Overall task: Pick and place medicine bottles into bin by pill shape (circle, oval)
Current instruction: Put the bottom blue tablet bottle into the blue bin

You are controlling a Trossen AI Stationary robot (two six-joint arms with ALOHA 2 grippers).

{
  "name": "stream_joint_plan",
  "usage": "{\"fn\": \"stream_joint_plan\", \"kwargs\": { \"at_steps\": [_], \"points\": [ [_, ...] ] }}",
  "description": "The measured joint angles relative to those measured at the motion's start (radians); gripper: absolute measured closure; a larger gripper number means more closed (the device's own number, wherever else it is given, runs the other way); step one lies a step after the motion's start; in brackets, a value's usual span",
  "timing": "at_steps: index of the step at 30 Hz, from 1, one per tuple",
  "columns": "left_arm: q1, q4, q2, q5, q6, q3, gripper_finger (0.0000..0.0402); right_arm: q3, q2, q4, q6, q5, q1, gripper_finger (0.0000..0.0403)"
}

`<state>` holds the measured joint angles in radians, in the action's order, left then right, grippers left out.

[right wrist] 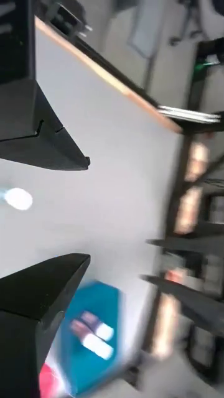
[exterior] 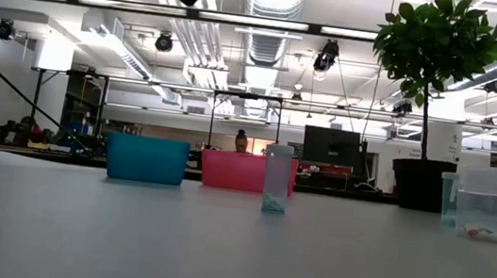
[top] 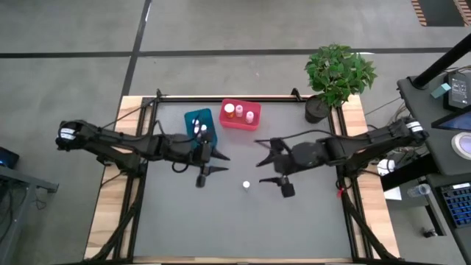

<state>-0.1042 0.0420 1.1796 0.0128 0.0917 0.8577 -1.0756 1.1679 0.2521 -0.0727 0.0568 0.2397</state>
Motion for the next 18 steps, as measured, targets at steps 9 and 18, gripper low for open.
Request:
{"fn": "stream_joint_plan", "kwargs": {
  "at_steps": [9,18],
  "points": [
    [-0.073,0.005,0.03,0.002,-0.111,0.0,0.027,-0.153,0.192,0.317,0.165,0.004,0.061,0.0184],
    [-0.163,0.028,0.067,0.074,-0.122,0.0,0.027,-0.146,0.358,0.311,0.141,0.149,0.068,0.0184]
  ]
}}
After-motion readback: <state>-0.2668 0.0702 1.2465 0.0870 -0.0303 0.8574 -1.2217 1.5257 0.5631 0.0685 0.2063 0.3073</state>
